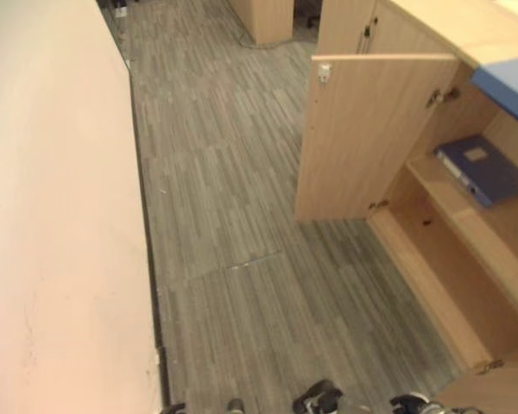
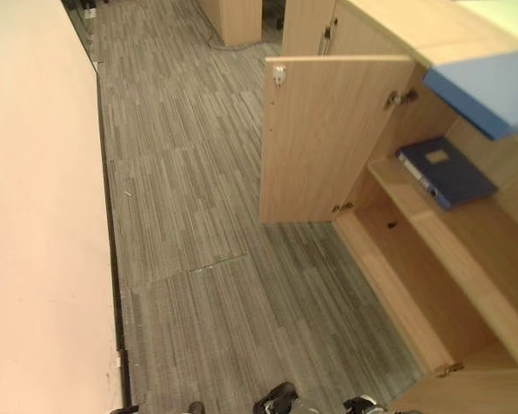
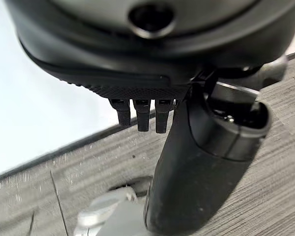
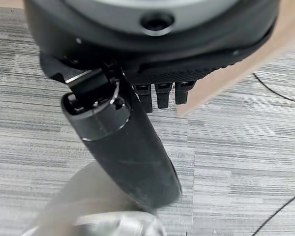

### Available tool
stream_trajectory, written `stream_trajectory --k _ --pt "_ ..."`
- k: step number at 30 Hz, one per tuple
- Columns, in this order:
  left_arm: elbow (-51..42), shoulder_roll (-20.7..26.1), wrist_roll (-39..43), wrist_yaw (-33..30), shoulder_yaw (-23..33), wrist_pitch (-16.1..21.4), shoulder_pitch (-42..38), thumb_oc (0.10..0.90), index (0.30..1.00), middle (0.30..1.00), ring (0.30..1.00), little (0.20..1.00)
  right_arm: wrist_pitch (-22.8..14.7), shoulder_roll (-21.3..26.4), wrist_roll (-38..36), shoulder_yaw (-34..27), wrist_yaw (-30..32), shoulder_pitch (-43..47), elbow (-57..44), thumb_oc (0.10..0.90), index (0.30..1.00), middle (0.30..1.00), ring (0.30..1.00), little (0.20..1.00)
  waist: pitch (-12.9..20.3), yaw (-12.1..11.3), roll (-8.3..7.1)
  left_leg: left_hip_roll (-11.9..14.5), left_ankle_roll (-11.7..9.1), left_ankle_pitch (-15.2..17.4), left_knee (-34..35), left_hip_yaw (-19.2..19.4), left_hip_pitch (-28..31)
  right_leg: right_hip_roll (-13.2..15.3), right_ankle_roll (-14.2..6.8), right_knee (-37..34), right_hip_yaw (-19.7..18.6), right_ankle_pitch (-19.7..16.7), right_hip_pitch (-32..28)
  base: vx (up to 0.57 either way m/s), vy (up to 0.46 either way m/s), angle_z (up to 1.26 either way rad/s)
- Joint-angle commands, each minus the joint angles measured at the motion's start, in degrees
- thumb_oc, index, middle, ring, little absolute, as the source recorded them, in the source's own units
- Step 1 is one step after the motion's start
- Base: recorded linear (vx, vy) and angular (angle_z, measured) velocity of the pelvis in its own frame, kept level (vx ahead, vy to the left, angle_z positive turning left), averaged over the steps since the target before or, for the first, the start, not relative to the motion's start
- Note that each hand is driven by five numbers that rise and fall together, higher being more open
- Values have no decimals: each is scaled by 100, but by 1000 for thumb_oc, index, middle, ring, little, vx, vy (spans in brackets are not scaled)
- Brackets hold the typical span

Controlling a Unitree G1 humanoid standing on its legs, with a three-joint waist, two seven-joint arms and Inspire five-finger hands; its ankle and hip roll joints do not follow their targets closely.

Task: Put the empty folder in the office cabinet

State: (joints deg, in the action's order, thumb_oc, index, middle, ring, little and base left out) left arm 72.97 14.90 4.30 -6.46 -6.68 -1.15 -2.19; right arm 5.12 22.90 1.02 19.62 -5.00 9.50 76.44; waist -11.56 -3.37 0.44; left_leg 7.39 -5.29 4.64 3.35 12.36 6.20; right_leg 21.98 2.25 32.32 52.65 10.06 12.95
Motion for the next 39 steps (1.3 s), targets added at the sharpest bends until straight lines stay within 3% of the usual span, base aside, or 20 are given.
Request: stream_trajectory --k 1,4,5,6,8,10,12,14,15,16,17,18,19,20,23,24,28,32,37,39 --pt "-50 202 56 -95 -232 44 -297 800 900 900 900 900 -12 -321 -164 -301 0 -32 126 800 900 900 900 900 -369 -14 -209 247 58 303 117 375 455 560 -1307 -411 -402 -1020 -32 136 -115 -2" --pt "-107 176 71 -94 -305 72 -379 800 900 900 900 900 -8 -318 -148 -332 15 -88 208 800 900 900 900 900 -349 42 -197 449 -61 172 -294 456 385 419 -1113 -398 -451 -768 -41 110 -173 -6" --pt "-251 135 225 -78 -288 118 -409 800 900 900 900 900 3 -323 -178 -320 39 -133 282 800 900 900 900 900 -340 27 -213 593 -138 -179 -963 417 179 83 -895 -659 -564 -570 -197 70 -209 -24" --pt "-254 137 226 -78 -291 117 -408 800 900 900 900 900 3 -326 -179 -322 40 -133 283 800 900 900 900 900 -336 25 -210 610 -146 -181 -982 413 160 56 -871 -691 -549 -569 -202 55 -211 -42" --pt "-391 137 442 -87 -206 170 -411 800 900 900 900 900 0 -343 -237 -290 75 -153 326 800 900 900 900 900 -331 -78 -272 662 -176 -708 -1695 187 -102 -448 -635 -1215 -731 -413 -479 54 -204 -63" --pt "-502 149 591 -64 -137 189 -372 800 900 900 900 900 1 -348 -277 -255 75 -201 334 800 900 900 900 900 -342 -193 -400 572 -73 -778 -1997 -102 -350 -792 -494 -1653 -983 -314 -707 94 -198 -63" --pt "-662 161 790 -23 -25 213 -246 800 900 900 900 900 -40 -320 -408 -259 87 -210 240 800 900 900 900 900 -296 -254 -610 509 27 -435 -1732 -309 -616 -1032 -443 -2020 -1292 -293 -946 112 -112 -133" --pt "-693 185 797 -17 -5 227 -209 800 900 900 900 900 -62 -315 -455 -259 100 -212 195 800 900 900 900 900 -283 -291 -673 525 13 -385 -1637 -366 -755 -1088 -443 -2136 -1429 -286 -1011 90 -29 -91" --pt "-613 213 884 2 101 234 -120 800 900 900 900 900 -99 -314 -498 -203 107 -198 115 800 900 900 900 900 -262 -396 -751 494 -76 -543 -1026 -780 -1177 -1235 -423 -2328 -1850 -270 -1215 93 -8 -67" --pt "-609 214 885 3 102 236 -121 800 900 900 900 900 -99 -314 -498 -201 107 -197 114 800 900 900 900 900 -262 -401 -753 497 -81 -559 -998 -772 -1161 -1240 -419 -2332 -1856 -269 -1215 112 18 -90" --pt "-517 199 981 28 150 235 -104 800 900 900 900 900 -110 -327 -447 -147 92 -198 125 800 900 900 900 900 -265 -461 -719 498 -128 -823 -637 -1014 -1254 -1317 -404 -2319 -2028 -235 -1286 131 43 -99" --pt "-396 159 1291 101 248 255 -81 800 900 900 900 900 -118 -344 -368 -67 69 -197 158 800 900 900 900 900 -275 -568 -633 468 -175 -1195 -84 -1539 -1403 -1451 -392 -2255 -2346 -156 -1406 131 44 -123" --pt "-392 159 1293 103 248 258 -83 800 900 900 900 900 -119 -343 -367 -66 69 -196 159 800 900 900 900 900 -281 -572 -631 473 -178 -1207 -61 -1533 -1384 -1454 -389 -2252 -2351 -151 -1409 187 84 -150" --pt "-323 114 1446 148 253 298 -107 800 900 900 900 900 -124 -358 -309 -14 31 -235 199 800 900 900 900 900 -289 -618 -557 410 -209 -1243 165 -1960 -1560 -1537 -376 -2156 -2673 -41 -1494 96 49 -111" --pt "-279 54 1546 156 259 315 -115 800 900 900 900 900 -125 -371 -206 18 -9 -307 242 800 900 900 900 900 -269 -641 -472 321 -246 -1191 165 -2238 -1727 -1580 -381 -2083 -2991 60 -1554 161 153 -77" --pt "-195 3 1537 197 262 328 -84 800 900 900 900 900 -111 -374 -85 43 -57 -377 329 800 900 900 900 900 -221 -676 -369 170 -217 -1320 165 -2505 -1822 -1626 -389 -2142 -3165 28 -1612 159 205 -72" --pt "-36 -59 1400 274 285 291 29 800 900 900 900 900 -62 -419 71 42 -146 -495 477 800 900 900 900 900 -41 -753 -325 -25 -222 -1316 165 -2941 -1604 -1706 -485 -2340 -3531 -37 -1716 268 206 -81" --pt "201 -69 1237 366 304 233 104 800 900 900 900 900 -7 -498 31 -184 -166 -689 562 800 900 900 900 900 212 -629 -377 -274 -92 -1206 165 -2666 -1459 -1485 -730 -2757 -3684 -235 -1947 359 301 -54" --pt "284 16 969 404 302 203 140 800 900 900 900 900 60 -519 -35 -374 -203 -566 571 800 900 900 900 900 521 -523 -385 -813 337 -788 165 -2121 -1193 -921 -1153 -2990 -3904 -845 -1906 264 316 -31" --pt "246 44 948 385 315 230 132 800 900 900 900 900 33 -556 -35 -380 -176 -543 513 800 900 900 900 900 548 -535 -377 -895 404 -693 165 -2019 -1140 -813 -1208 -2957 -3897 -911 -1870 197 292 -30"
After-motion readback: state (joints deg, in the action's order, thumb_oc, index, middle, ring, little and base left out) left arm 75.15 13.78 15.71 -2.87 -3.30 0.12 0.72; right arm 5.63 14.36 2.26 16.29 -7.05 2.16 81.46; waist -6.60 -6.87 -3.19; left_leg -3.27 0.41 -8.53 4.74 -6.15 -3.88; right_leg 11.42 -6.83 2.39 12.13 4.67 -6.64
